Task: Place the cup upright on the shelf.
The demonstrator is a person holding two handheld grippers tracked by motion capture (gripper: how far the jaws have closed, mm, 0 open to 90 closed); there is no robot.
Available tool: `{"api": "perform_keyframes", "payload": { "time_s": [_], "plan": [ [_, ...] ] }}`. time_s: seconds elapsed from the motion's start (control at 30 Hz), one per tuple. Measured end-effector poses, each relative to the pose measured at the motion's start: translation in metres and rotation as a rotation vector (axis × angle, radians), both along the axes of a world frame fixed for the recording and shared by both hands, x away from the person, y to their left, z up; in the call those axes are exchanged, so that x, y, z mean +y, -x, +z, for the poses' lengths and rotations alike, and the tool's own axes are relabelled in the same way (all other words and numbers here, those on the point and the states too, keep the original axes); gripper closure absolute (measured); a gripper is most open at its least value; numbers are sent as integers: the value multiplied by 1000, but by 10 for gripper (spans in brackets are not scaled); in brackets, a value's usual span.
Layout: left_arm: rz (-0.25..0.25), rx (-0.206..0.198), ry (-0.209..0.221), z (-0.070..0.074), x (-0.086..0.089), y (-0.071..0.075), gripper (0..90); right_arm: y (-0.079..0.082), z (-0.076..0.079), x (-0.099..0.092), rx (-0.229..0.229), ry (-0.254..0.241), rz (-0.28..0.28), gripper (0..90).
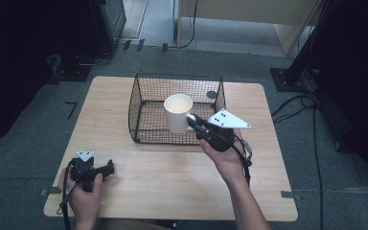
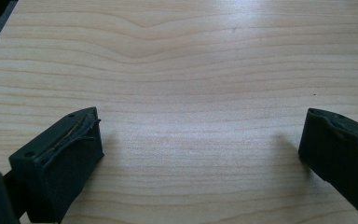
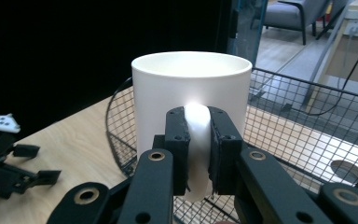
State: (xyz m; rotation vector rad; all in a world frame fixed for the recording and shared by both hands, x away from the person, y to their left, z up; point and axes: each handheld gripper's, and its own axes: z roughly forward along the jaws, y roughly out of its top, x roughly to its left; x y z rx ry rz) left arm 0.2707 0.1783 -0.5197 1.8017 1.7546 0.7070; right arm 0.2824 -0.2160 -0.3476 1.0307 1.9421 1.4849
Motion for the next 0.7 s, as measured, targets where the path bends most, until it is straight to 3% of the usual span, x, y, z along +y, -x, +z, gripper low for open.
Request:
{"api": "perform_keyframes", "payload": {
  "time_s": [0.43,0.7],
  "plan": [
    [0,-1,1,0,0,0,0,-31,-13,-5,13,3,-72,808],
    [0,-1,0,0,0,0,0,-53,-31,-7,45,18,-110,808]
  ]
}}
